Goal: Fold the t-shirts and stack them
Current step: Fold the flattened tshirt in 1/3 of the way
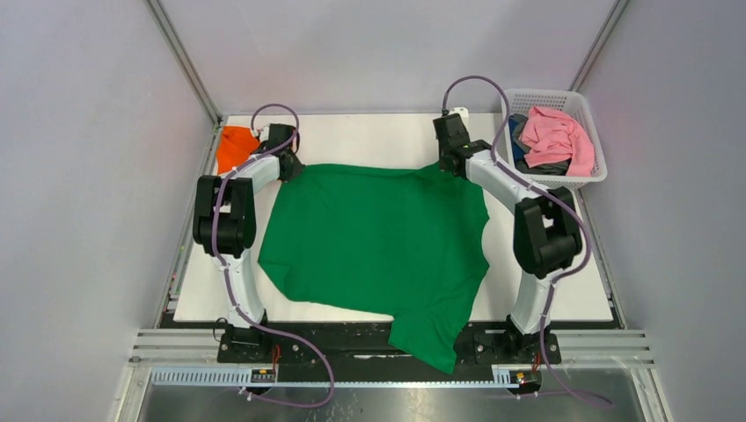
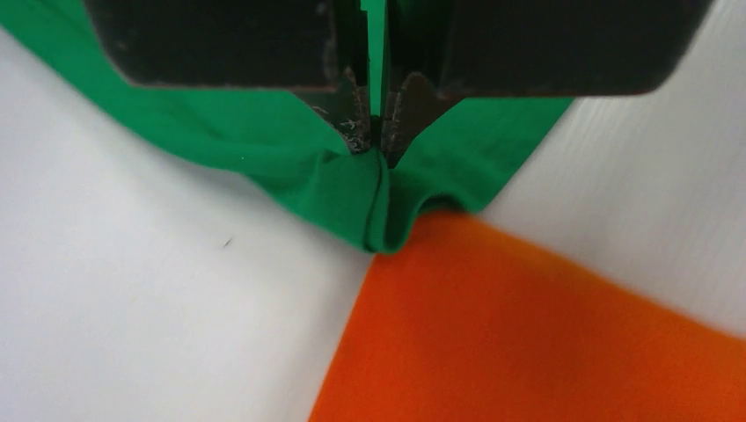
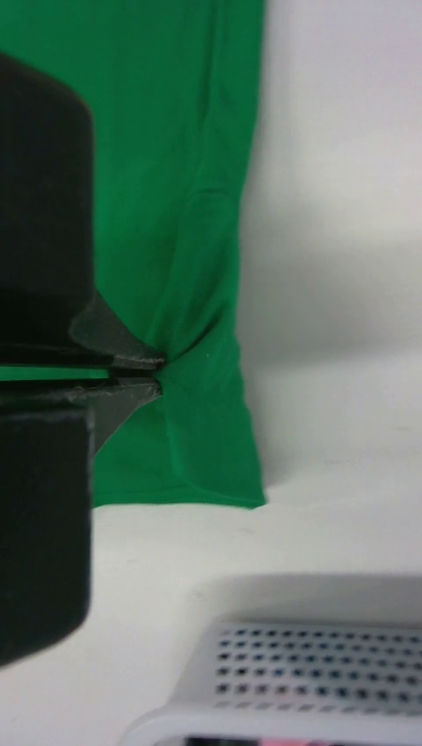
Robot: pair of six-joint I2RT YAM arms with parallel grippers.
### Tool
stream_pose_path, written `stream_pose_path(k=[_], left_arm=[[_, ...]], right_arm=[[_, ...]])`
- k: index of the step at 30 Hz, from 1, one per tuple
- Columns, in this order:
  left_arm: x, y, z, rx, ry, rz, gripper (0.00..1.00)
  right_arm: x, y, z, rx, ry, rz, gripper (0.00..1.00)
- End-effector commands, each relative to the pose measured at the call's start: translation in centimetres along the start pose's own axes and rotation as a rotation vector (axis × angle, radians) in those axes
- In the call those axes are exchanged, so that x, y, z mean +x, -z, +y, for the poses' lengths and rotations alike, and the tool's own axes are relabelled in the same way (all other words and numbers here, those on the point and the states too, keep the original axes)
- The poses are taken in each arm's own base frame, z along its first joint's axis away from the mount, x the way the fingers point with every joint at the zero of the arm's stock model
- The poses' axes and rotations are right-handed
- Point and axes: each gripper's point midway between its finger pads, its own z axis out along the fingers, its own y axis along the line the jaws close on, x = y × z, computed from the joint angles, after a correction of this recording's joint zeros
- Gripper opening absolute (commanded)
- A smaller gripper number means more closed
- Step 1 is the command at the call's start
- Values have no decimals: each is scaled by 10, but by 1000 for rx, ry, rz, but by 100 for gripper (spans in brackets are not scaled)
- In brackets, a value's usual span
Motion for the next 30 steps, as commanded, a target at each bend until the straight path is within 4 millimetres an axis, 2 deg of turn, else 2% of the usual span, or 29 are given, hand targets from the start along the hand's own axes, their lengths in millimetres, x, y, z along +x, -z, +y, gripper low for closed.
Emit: stream_pose_path(k=[1,4,7,12,18,22,24,26,27,29,30], left_arm=[[-19,44,-5,71,52,-67,0],[-10,62,7,66,53,-65,0],[-3,77,20,58,52,-82,0],[4,96,34,51,54,-91,0],[21,98,51,-3,26,-42,0],[30,102,70,-68,40,-27,2],[29,109,75,-75,49,-33,19],[28,116,77,-79,51,-35,34],[27,121,78,-81,53,-32,51],[25,131,75,-62,59,-35,97],[22,136,72,-42,61,-40,99]], right_arm=[[8,65,-17,-59,-50,37,3],[39,94,-35,-47,-54,109,3],[68,116,-41,-82,-63,178,6],[120,151,-27,-186,-84,282,7],[176,184,-17,-215,-211,382,11],[220,204,1,-257,-169,478,20],[237,210,4,-242,-143,521,34],[245,212,3,-231,-115,538,53],[242,212,2,-224,-109,521,67],[231,212,-1,-220,-100,476,97],[223,210,-2,-214,-101,442,99]])
